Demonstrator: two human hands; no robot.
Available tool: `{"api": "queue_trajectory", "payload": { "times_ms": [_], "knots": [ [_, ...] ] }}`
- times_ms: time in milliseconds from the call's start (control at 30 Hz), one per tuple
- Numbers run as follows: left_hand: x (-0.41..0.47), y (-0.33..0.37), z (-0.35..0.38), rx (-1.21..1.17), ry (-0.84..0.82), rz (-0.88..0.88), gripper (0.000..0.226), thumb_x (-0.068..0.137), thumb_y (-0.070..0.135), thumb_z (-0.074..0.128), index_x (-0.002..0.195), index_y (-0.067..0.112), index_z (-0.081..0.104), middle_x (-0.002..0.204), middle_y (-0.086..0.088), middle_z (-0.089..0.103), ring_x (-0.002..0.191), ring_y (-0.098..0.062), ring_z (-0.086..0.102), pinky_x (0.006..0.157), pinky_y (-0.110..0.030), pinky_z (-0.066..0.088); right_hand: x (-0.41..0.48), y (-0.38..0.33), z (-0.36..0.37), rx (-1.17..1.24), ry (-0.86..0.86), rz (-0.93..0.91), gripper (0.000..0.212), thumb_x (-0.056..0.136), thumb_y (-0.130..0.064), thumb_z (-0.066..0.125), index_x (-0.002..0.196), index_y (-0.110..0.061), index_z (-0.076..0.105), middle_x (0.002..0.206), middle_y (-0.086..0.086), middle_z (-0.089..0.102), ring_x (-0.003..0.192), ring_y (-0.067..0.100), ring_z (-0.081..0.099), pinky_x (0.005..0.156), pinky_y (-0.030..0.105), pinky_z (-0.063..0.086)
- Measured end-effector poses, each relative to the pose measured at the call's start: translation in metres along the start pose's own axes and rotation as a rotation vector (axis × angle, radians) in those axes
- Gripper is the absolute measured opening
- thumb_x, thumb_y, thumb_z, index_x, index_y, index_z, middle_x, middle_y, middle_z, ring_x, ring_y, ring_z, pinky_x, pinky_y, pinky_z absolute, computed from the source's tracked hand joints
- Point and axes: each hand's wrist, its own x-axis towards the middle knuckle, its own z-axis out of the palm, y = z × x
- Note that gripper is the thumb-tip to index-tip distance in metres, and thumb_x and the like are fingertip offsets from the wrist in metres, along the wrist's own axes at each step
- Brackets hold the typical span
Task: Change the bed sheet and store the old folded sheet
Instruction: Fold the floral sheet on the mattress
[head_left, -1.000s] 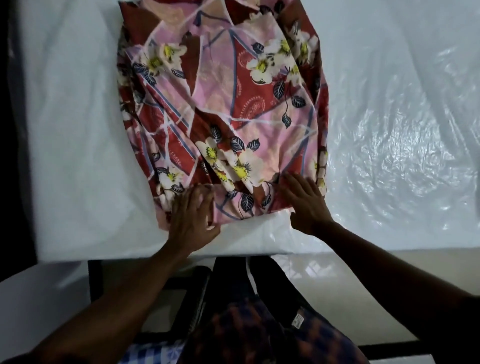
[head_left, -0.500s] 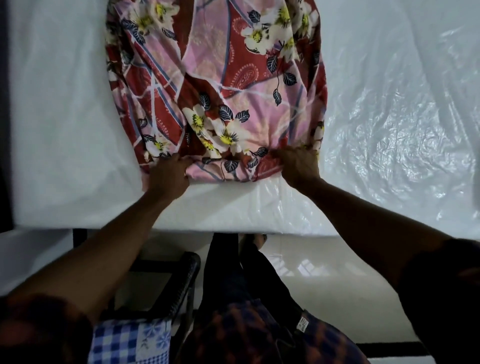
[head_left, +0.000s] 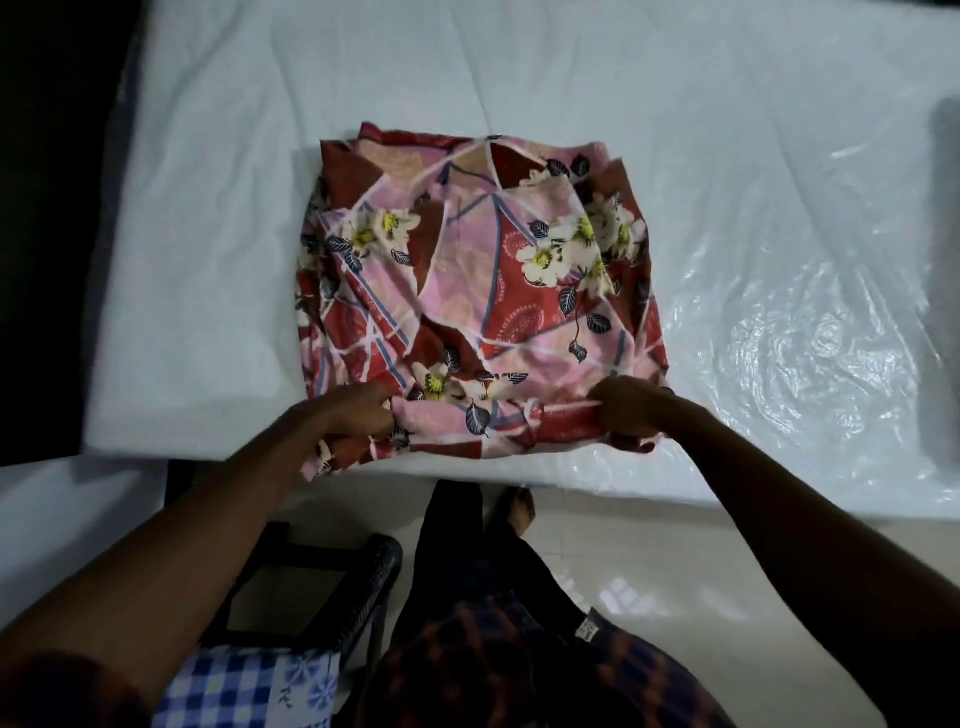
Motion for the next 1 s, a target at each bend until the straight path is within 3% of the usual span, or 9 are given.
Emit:
{"api": "queue_trajectory", "payload": {
  "times_ms": [100,167,333,400,500,600,733,867,1000],
  "knots": [
    [0.003,0.004,-0.043,-0.031,0.024,0.090,0.021,0.086,0.015,0.060,0.105,0.008,0.064,0.090,-0.018,0.069,0.072,-0.027,0.063,0.066,-0.034,0.052,-0.003,0.001,-0.033,0.094,-0.012,-0.025,0.021,0.095,-0.004,0.044,0.082,-0.009,0.059,0.074,0.007,0.063,0.060,0.019,0.061,0.053,0.025,0.046],
    [0.006,0.015,-0.079,-0.046,0.071,0.135,0.020,0.075,0.013,0.063,0.092,0.003,0.065,0.078,-0.018,0.064,0.065,-0.024,0.054,0.059,-0.033,0.043,0.007,0.002,-0.069,0.124,0.085,-0.030,0.020,0.097,-0.003,0.043,0.085,-0.009,0.059,0.079,0.011,0.066,0.057,0.017,0.061,0.050,0.024,0.045],
    [0.038,0.059,-0.174,-0.008,0.253,0.179,0.013,0.078,0.006,0.063,0.071,0.010,0.053,0.068,-0.014,0.049,0.059,-0.020,0.043,0.058,-0.033,0.033,0.049,0.003,-0.164,0.161,0.296,0.010,0.024,0.090,0.003,0.046,0.103,-0.002,0.066,0.096,0.018,0.071,0.074,0.029,0.067,0.068,0.035,0.055],
    [0.058,0.075,-0.207,0.000,0.289,0.216,0.008,0.076,0.009,0.066,0.081,0.005,0.061,0.075,-0.014,0.053,0.066,-0.023,0.048,0.061,-0.033,0.038,0.067,0.001,-0.200,0.200,0.409,0.009,0.031,0.089,0.004,0.049,0.110,-0.008,0.068,0.111,0.017,0.067,0.091,0.032,0.066,0.075,0.031,0.050],
    [0.090,0.094,-0.260,0.038,0.360,0.243,0.032,0.083,0.005,0.068,0.115,0.003,0.069,0.110,-0.009,0.062,0.099,-0.025,0.058,0.084,-0.031,0.045,0.102,0.003,-0.246,0.293,0.570,0.055,0.027,0.088,-0.008,0.056,0.105,-0.023,0.071,0.111,0.012,0.069,0.105,0.032,0.066,0.084,0.031,0.051],
    [0.122,0.102,-0.300,0.076,0.634,0.274,0.033,0.085,0.020,0.061,0.115,0.012,0.070,0.120,-0.011,0.068,0.114,-0.030,0.061,0.090,-0.033,0.045,0.135,0.016,-0.268,0.377,0.769,0.138,0.035,0.085,-0.017,0.049,0.112,-0.029,0.068,0.114,0.005,0.072,0.109,0.027,0.066,0.092,0.036,0.053],
    [0.147,0.105,-0.282,0.194,1.010,0.354,0.040,0.084,0.025,0.055,0.123,0.016,0.059,0.125,-0.012,0.062,0.121,-0.037,0.053,0.094,-0.047,0.045,0.153,0.019,-0.241,0.441,1.042,0.280,0.032,0.085,-0.024,0.052,0.115,-0.030,0.064,0.117,-0.004,0.067,0.114,0.021,0.060,0.095,0.041,0.045],
    [0.166,0.100,-0.204,0.330,0.964,0.650,0.041,0.086,0.026,0.057,0.124,0.012,0.062,0.127,-0.013,0.062,0.123,-0.034,0.053,0.100,-0.046,0.042,0.151,-0.006,-0.163,0.352,1.076,0.175,0.034,0.084,-0.023,0.054,0.116,-0.028,0.065,0.126,0.002,0.065,0.117,0.030,0.058,0.096,0.049,0.049],
    [0.190,0.086,-0.182,0.436,0.818,0.529,0.064,0.083,0.033,0.060,0.145,0.020,0.047,0.151,-0.010,0.047,0.145,-0.032,0.034,0.115,-0.062,0.024,0.159,-0.026,-0.118,0.254,1.027,0.050,0.050,0.079,-0.016,0.054,0.129,-0.021,0.061,0.141,0.005,0.057,0.130,0.033,0.048,0.112,0.052,0.031]
  ]
}}
